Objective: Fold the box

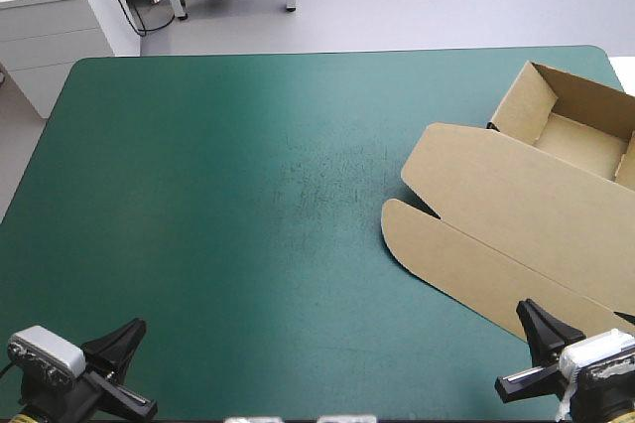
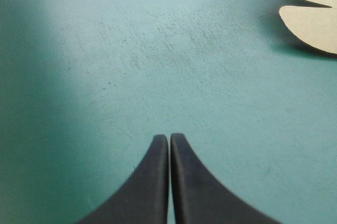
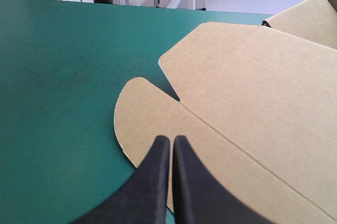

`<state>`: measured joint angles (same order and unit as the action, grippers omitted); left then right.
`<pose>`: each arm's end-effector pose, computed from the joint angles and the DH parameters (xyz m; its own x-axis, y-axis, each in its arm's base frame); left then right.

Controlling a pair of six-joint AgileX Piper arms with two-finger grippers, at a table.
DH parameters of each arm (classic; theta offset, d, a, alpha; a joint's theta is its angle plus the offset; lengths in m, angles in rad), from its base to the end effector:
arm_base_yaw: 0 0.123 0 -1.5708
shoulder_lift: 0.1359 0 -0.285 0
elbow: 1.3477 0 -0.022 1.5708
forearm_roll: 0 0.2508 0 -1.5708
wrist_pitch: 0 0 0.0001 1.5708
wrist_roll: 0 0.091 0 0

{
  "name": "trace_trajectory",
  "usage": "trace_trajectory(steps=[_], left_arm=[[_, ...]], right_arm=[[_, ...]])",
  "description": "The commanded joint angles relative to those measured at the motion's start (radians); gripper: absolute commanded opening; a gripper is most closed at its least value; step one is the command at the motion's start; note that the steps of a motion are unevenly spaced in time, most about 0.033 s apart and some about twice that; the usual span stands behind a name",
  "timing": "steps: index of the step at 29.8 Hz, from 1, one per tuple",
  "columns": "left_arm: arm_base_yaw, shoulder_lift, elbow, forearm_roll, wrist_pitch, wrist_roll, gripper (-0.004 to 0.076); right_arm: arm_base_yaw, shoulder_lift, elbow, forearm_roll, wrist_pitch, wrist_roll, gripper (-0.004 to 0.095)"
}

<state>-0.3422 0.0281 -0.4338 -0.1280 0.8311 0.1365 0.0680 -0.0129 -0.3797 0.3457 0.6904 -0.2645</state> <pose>0.0112 -0.0131 0.2778 -0.2877 0.1552 -0.9451 0.4329 0.9013 0.0163 0.0155 0.0208 0.2772 -0.1812 -0.0061 -0.9834 -0.2770 0.9598 0.0451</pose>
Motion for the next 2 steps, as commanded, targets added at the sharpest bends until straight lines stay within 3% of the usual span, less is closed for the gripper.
trace_trajectory(steps=[1, 2], left_arm=[[-0.004, 0.015, -0.022, -0.019, -0.079, -0.007, -0.0008], [-0.004, 0.015, -0.022, -0.019, -0.079, -0.007, -0.0008]], right_arm=[[0.005, -0.023, -0.022, 0.002, -0.069, 0.000, 0.0000], [0.005, -0.023, -0.022, 0.002, -0.069, 0.000, 0.0000]])
